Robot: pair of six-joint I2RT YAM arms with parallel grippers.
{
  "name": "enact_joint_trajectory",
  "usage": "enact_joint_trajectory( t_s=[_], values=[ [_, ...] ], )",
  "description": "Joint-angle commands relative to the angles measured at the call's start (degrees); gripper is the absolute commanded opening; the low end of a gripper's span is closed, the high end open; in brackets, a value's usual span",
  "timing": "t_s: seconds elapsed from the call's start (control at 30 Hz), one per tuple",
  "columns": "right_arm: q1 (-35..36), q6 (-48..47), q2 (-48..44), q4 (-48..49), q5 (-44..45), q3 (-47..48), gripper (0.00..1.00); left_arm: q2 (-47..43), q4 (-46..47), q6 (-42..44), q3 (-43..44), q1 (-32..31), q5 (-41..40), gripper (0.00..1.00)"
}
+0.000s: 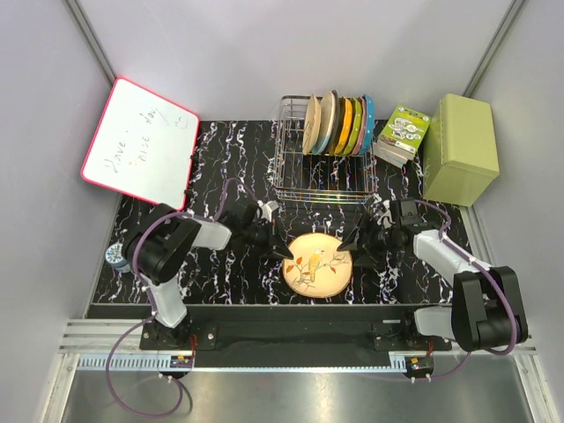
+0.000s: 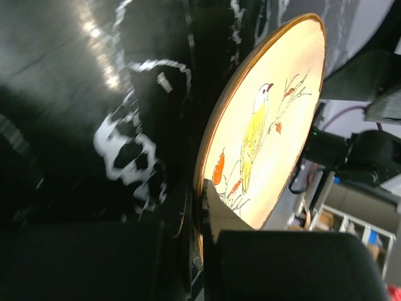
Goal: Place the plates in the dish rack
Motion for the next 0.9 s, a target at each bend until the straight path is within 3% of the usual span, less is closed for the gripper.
enact_joint_trajectory(
  t_s=[0.0, 0.17, 0.27, 0.4, 0.47, 0.5, 0.53, 0.57, 0.67, 0.87],
  values=[
    [0.25, 2.18, 1.76, 8.88, -1.31, -2.41, 0.78, 6.66, 3.88, 2.03, 2.86, -0.59, 5.59, 0.00],
    [2.19, 3.50, 4.48, 11.34, 0.64, -3.56, 0.74, 9.82, 5.73, 0.27, 4.00, -1.21, 6.82, 0.00],
    [4.46, 4.11, 5.19, 14.77, 0.55, -3.48, 0.66, 9.83, 6.69, -0.26, 4.09, -1.91, 7.17, 0.00],
    [7.46, 3.77, 4.32, 14.80, 1.86, -1.38, 0.35, 9.30, 6.70, -0.79, 5.15, -3.05, 7.53, 0.00],
    [7.46, 1.32, 2.04, 11.46, 3.00, -0.32, 0.08, 8.25, 5.39, -0.44, 5.50, -3.06, 5.95, 0.01],
    [7.46, 0.26, 0.98, 6.83, 4.75, 1.17, 0.00, 7.64, 1.90, 1.39, 5.93, -2.97, 5.16, 0.06],
    [7.46, -0.80, -0.16, 4.78, 5.38, 1.97, 0.00, 6.94, -0.74, 2.80, 6.98, -2.88, 4.19, 0.16],
    [7.37, -3.33, -2.69, 2.76, 6.51, 3.02, 0.00, 4.84, -7.21, 7.08, 7.69, -2.44, 1.14, 0.36],
    [7.55, -9.39, -6.83, -6.12, 7.67, 10.21, 0.00, -1.91, -17.17, 15.78, 10.24, 0.44, -7.72, 0.50],
    [9.39, -20.30, -5.80, -17.91, 14.86, 28.94, 0.00, -19.24, -32.13, 27.84, 15.25, 12.30, -23.37, 0.60]
  ],
)
